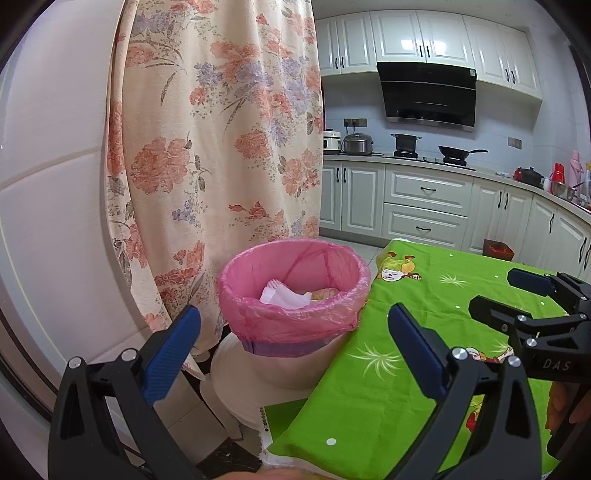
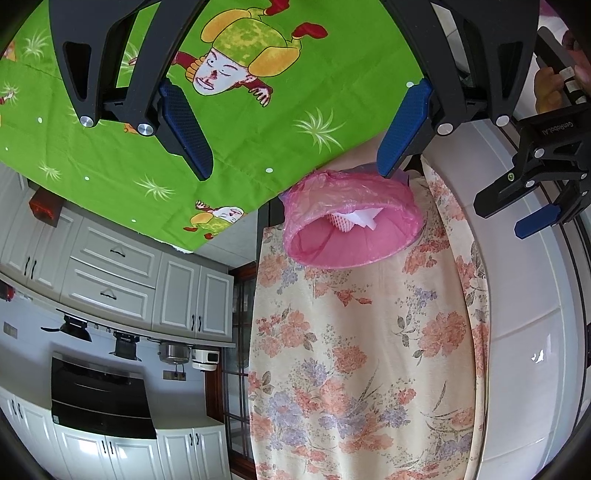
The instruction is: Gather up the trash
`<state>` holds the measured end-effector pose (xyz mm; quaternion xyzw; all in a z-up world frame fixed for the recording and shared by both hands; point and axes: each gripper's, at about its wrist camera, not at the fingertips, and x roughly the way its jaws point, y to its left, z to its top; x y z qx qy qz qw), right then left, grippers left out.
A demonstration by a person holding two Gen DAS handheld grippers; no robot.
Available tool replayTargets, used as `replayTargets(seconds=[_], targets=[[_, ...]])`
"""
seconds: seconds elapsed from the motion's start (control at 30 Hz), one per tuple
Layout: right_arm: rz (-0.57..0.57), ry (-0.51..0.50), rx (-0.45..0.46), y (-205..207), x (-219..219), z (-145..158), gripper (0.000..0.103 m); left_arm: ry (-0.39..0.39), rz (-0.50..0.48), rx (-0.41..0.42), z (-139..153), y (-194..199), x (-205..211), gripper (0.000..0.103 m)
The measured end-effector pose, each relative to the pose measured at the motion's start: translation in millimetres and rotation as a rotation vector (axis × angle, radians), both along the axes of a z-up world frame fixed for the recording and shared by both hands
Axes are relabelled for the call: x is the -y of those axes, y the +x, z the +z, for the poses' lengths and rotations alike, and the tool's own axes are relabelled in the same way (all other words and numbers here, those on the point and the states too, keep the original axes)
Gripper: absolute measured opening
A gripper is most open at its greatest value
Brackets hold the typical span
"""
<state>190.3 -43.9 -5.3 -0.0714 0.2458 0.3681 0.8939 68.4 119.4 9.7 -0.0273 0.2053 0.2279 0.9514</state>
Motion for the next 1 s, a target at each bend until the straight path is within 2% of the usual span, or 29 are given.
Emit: replayTargets(seconds=[1.0], targets=[[0.003, 0.004, 0.006, -5.7, -1.1, -1.4, 0.084, 0.002, 0.009, 0.002, -1.8, -1.1, -0.6, 0.098]])
